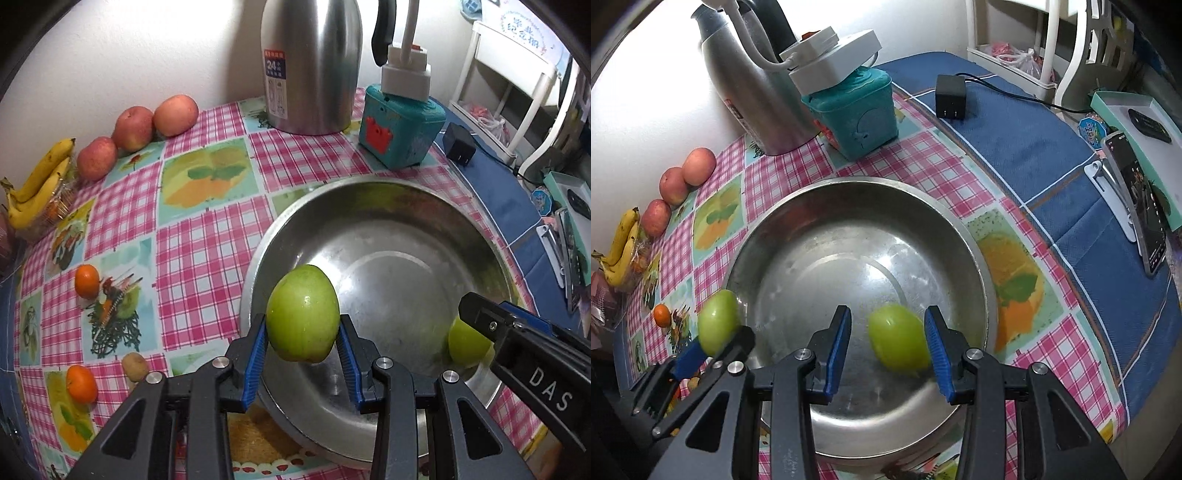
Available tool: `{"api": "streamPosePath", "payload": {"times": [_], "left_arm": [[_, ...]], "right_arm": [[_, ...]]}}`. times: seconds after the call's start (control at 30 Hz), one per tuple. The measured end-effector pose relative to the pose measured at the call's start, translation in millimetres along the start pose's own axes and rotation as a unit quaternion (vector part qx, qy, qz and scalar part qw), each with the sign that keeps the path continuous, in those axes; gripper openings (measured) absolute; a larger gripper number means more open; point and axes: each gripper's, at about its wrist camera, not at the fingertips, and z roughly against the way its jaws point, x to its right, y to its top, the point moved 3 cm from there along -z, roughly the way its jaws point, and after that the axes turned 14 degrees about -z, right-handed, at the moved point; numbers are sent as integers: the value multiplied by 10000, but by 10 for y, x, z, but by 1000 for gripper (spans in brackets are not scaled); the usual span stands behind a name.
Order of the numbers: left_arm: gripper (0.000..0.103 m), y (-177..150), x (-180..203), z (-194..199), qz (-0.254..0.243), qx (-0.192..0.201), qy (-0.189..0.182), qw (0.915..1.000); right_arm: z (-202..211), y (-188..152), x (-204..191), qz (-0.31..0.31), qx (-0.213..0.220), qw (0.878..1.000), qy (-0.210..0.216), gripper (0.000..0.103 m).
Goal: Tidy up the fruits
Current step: 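Open the right tool to drop its apple while the left tool releases its apple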
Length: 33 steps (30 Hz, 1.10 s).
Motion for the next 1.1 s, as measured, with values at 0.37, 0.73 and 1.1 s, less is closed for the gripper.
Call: {"api": "streamPosePath", "payload": {"times": [0.37, 0.73, 1.1], "left_arm": [[57, 20, -2, 94, 9, 129, -12, 9999], [62, -96, -278, 237, 442, 5, 185, 9989], [67, -482, -803, 412, 1346, -275, 447, 9895]], "right_arm": [[15, 3, 1, -24, -7, 10000, -23, 43], [138, 3, -40, 26, 102, 9999, 49, 43], [294, -96, -200, 325, 157, 9992, 191, 43]]}}
